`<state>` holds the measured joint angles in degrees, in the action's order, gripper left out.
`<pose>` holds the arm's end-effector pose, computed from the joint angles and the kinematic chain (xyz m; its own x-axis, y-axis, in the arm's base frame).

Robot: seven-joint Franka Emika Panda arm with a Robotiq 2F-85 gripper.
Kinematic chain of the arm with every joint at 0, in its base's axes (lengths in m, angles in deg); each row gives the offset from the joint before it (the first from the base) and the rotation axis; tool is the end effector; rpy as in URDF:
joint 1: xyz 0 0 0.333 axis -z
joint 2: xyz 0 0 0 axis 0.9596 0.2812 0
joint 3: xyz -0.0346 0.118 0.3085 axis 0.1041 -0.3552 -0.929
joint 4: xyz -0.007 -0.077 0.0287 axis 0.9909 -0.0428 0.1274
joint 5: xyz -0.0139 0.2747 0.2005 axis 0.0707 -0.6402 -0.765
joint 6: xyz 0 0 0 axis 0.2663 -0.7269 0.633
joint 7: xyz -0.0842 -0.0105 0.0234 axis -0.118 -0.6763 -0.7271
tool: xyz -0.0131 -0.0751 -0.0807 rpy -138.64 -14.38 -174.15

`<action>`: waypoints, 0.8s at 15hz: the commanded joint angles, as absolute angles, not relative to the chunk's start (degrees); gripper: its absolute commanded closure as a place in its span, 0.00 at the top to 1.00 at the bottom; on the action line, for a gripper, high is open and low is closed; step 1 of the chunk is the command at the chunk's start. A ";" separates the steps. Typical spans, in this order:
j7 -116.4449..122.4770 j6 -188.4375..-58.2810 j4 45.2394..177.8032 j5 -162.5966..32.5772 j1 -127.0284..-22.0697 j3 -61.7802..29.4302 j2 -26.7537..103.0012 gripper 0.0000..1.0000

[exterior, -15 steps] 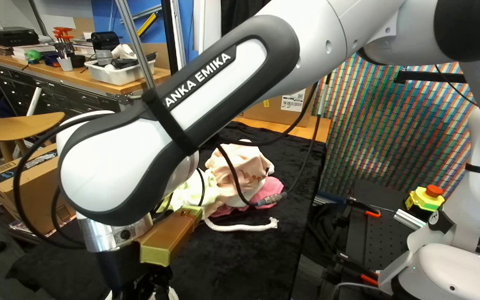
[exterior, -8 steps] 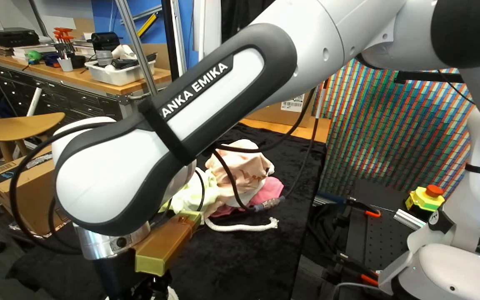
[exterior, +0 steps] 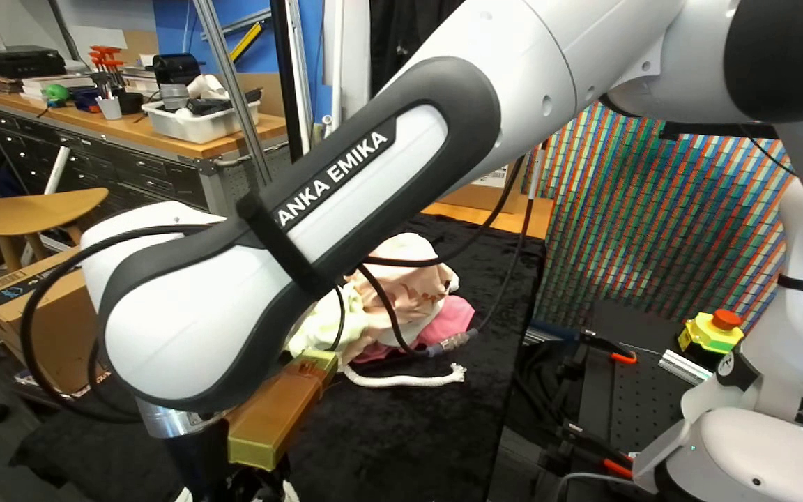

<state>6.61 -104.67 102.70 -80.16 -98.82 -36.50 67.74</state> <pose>0.5147 0.4221 0.2475 0.8599 0.4210 -0.2888 0.3267 -0.8884 -0.3225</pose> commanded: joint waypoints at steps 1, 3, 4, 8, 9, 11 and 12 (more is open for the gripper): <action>8.05 -104.91 101.50 -78.98 -99.66 -35.69 68.06 0.35; 8.05 -105.10 102.21 -79.00 -99.42 -35.79 67.31 0.20; 8.11 -105.37 102.14 -78.88 -99.46 -35.67 67.45 0.13; 7.66 -105.47 102.50 -78.88 -99.11 -35.71 66.89 0.04; 7.22 -105.37 102.72 -79.05 -98.82 -35.88 66.51 0.06; 6.83 -105.24 103.02 -79.03 -98.42 -35.82 66.01 0.05; 6.39 -104.97 103.45 -79.18 -97.89 -35.84 65.42 0.05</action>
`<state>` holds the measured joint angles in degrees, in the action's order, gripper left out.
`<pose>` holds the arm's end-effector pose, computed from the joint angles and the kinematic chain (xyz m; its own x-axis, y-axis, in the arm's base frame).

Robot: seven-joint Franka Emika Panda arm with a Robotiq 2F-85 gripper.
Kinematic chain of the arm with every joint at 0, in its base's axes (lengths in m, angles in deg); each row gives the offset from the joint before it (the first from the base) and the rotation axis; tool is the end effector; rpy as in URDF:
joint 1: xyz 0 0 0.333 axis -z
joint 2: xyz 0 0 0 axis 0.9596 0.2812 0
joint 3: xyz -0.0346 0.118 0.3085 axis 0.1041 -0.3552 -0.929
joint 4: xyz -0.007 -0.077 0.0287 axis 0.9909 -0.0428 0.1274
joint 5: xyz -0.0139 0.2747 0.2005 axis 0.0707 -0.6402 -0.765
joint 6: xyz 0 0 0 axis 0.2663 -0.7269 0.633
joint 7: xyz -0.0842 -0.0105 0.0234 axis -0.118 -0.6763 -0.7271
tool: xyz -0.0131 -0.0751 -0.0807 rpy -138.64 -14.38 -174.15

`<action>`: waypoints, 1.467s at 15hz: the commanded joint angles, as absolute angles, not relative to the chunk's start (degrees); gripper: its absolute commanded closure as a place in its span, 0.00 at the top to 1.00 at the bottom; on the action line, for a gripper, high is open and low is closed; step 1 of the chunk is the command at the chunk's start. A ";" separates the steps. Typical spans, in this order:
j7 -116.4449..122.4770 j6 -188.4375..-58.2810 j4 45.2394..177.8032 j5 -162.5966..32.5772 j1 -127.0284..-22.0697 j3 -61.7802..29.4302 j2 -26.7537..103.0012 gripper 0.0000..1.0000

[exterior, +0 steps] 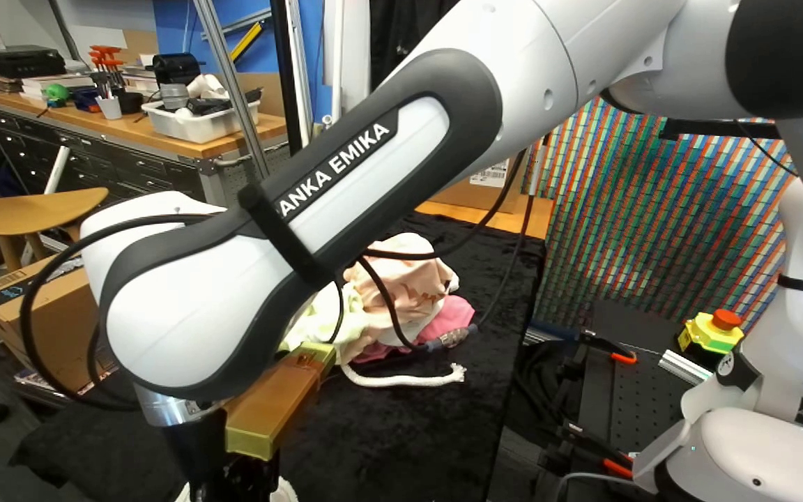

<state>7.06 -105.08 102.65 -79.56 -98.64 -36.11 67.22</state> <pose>0.5203 0.4179 0.2530 0.8706 0.4096 -0.2727 0.3233 -0.8939 -0.3105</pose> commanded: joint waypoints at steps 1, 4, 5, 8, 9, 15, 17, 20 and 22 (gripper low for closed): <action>5.88 -104.65 103.62 -79.36 -97.42 -35.95 65.06 0.05; 2.36 -103.60 103.83 -80.46 -94.76 -36.63 64.38 0.06; 0.92 -103.19 103.93 -80.60 -93.86 -36.79 64.14 0.06; -3.90 -101.68 105.01 -81.03 -90.40 -36.79 62.51 0.06; -5.14 -101.49 105.56 -81.12 -89.27 -36.62 61.67 0.07; -10.03 -100.11 111.28 -81.85 -81.96 -34.79 53.40 0.07; -10.25 -100.12 113.03 -81.99 -80.37 -33.73 50.81 0.07; -9.02 -101.25 115.72 -81.51 -79.07 -31.62 47.11 0.07; -8.50 -101.74 116.98 -81.51 -78.52 -30.47 45.31 0.07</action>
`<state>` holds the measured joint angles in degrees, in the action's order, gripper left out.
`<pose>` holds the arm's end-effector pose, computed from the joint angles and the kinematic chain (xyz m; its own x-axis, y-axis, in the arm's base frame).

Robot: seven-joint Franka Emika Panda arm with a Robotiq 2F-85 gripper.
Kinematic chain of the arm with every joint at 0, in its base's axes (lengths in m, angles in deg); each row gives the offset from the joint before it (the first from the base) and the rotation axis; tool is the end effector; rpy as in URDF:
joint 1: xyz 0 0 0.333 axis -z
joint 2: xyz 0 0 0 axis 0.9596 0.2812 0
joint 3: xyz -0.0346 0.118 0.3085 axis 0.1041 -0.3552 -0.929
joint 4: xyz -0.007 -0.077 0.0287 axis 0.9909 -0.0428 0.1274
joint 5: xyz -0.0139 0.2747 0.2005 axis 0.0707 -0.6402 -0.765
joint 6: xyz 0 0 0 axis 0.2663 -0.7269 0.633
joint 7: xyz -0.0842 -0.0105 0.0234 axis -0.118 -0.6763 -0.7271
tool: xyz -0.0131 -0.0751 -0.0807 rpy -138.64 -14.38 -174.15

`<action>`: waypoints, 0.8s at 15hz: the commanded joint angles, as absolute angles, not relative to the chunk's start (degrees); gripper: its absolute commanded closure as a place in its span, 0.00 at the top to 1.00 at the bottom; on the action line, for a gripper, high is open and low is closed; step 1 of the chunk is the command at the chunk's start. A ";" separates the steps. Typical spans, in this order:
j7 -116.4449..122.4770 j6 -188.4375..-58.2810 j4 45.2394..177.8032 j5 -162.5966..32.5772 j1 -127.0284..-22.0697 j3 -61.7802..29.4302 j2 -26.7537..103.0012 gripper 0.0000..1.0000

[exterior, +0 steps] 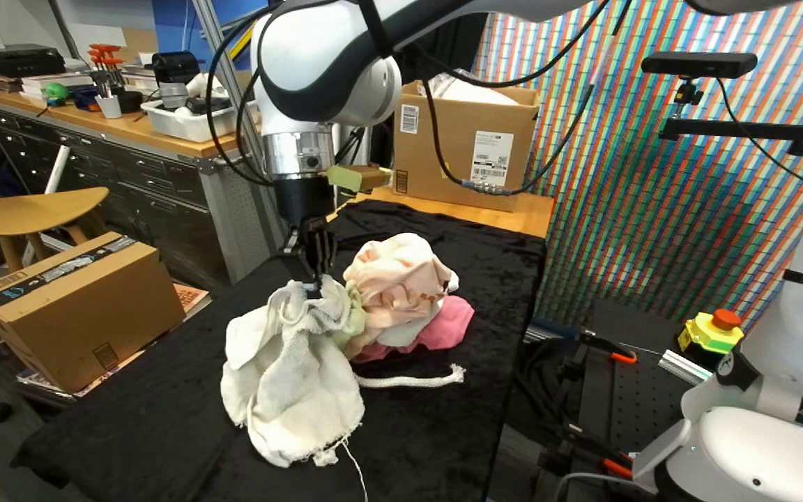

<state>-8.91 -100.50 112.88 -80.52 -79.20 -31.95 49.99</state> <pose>0.5933 0.1828 0.3640 0.9327 0.3284 -0.1489 0.2737 -0.9136 -0.3007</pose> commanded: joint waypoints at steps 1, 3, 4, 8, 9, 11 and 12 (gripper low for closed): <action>-7.52 -102.77 117.40 -80.88 -78.71 -29.66 45.10 0.07; -5.79 -104.88 118.88 -80.09 -78.78 -28.25 43.80 0.07; -4.91 -106.59 120.47 -79.86 -78.66 -27.54 42.21 0.07; 1.08 -113.28 123.23 -77.98 -79.06 -25.13 40.86 0.07; 2.82 -114.51 123.96 -77.45 -79.06 -24.59 40.48 0.07; 5.99 -116.17 125.73 -76.41 -78.98 -23.56 39.45 0.07; 7.31 -116.91 126.85 -76.08 -78.87 -23.10 38.96 0.07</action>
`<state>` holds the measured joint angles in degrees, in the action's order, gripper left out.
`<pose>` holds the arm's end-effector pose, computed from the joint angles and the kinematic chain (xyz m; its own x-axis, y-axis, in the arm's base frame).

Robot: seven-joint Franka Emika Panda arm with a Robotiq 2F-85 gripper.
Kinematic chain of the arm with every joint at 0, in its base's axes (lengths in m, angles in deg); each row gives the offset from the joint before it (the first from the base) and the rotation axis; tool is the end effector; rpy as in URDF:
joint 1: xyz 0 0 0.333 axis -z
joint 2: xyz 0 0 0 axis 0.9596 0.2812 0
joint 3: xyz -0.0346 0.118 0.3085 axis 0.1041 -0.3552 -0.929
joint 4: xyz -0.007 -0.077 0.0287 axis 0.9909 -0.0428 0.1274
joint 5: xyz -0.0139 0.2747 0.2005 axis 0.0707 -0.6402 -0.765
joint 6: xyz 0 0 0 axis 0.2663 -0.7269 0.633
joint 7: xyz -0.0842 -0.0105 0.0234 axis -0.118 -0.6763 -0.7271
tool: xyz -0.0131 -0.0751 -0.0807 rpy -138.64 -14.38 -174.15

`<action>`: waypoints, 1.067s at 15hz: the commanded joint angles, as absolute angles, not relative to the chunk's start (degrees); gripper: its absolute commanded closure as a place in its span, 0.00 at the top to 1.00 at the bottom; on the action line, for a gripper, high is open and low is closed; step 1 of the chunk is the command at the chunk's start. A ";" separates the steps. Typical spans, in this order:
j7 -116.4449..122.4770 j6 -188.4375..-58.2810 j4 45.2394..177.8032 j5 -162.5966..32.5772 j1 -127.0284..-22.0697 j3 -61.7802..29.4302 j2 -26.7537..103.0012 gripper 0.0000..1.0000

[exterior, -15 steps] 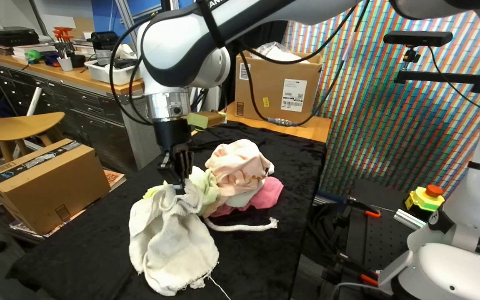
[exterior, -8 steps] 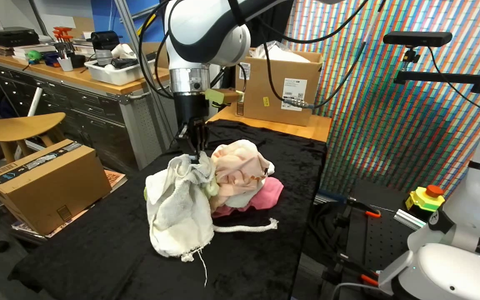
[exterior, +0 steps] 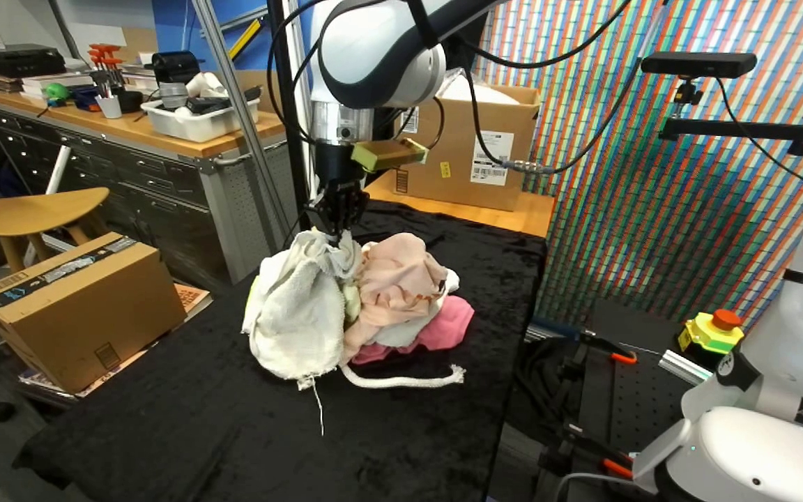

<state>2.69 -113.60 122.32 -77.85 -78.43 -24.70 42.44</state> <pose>0.5960 0.1003 0.3898 0.9999 -0.0146 -0.0070 -0.0155 -0.9853 -0.1704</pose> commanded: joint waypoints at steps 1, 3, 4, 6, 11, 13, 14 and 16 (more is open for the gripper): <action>8.79 -117.51 127.51 -75.76 -78.85 -22.64 38.75 0.07; 10.87 -118.59 129.55 -75.86 -78.57 -21.89 38.14 0.07; 11.83 -119.20 130.63 -75.89 -78.50 -21.50 37.90 0.07; 13.26 -119.41 132.84 -76.03 -78.33 -20.90 37.01 0.07; 17.82 -119.92 135.92 -74.54 -78.85 -19.65 37.07 0.06; 19.81 -119.09 136.32 -73.27 -79.07 -19.46 37.15 0.06; 20.84 -118.98 136.33 -72.54 -79.24 -19.39 37.46 0.06; 22.07 -118.44 136.51 -71.65 -79.35 -19.47 37.33 0.06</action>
